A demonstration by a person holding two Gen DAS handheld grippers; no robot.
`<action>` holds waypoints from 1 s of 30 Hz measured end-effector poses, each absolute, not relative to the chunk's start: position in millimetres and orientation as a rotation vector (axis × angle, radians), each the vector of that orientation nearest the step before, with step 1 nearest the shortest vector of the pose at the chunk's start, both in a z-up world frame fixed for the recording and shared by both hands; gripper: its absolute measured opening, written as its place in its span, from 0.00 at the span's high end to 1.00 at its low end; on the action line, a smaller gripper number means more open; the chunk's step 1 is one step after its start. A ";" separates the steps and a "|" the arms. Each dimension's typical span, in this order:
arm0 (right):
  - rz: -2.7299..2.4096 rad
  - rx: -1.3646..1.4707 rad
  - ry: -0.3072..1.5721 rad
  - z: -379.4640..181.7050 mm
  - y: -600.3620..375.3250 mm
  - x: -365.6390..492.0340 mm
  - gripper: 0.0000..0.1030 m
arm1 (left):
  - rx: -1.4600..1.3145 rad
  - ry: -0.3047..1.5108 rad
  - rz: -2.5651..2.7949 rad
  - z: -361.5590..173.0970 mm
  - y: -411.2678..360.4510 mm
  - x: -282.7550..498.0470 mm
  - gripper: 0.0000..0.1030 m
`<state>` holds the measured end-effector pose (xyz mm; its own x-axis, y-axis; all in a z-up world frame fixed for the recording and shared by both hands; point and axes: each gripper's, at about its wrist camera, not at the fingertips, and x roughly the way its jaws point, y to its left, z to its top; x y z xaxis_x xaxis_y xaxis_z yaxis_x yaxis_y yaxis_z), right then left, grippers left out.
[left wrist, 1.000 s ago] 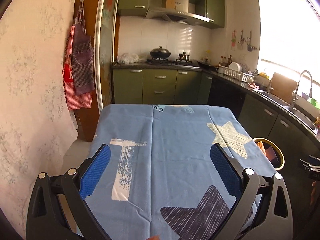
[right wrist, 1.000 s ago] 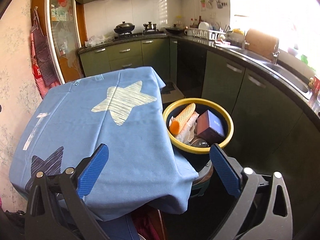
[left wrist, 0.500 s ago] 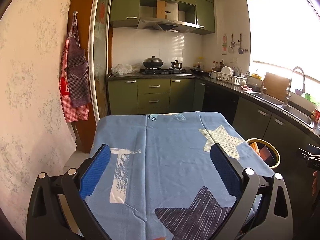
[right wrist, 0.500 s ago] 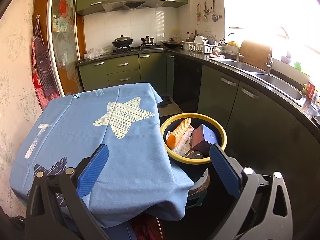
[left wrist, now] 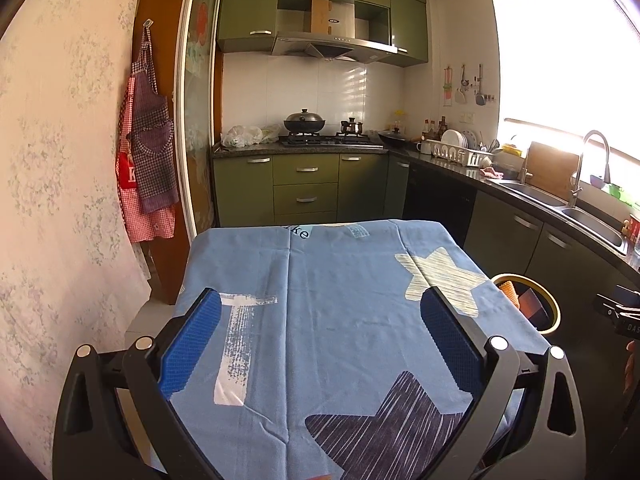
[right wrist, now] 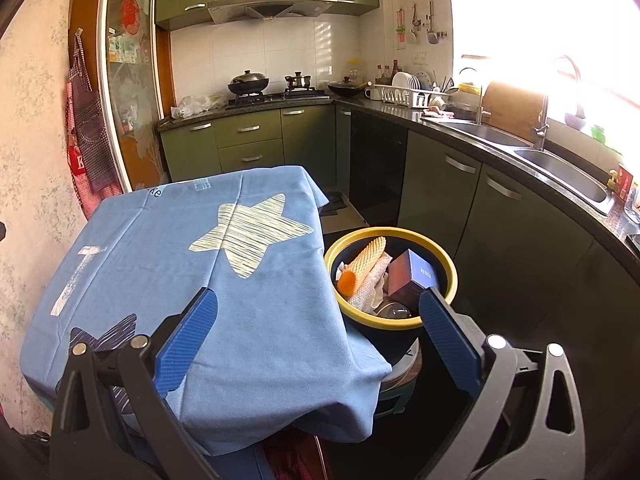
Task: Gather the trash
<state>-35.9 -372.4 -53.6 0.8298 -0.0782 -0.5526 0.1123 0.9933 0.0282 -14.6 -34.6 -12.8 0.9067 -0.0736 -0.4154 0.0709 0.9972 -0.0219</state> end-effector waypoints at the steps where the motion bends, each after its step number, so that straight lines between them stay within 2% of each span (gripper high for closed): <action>1: -0.102 0.060 0.583 -53.6 -372.2 -35.9 0.07 | -0.005 0.429 -0.075 -12.9 -34.9 -14.6 0.05; 30: -0.103 0.063 0.580 -52.4 -371.8 -34.1 0.07 | 0.009 0.430 -0.092 -13.5 -38.6 -12.3 0.05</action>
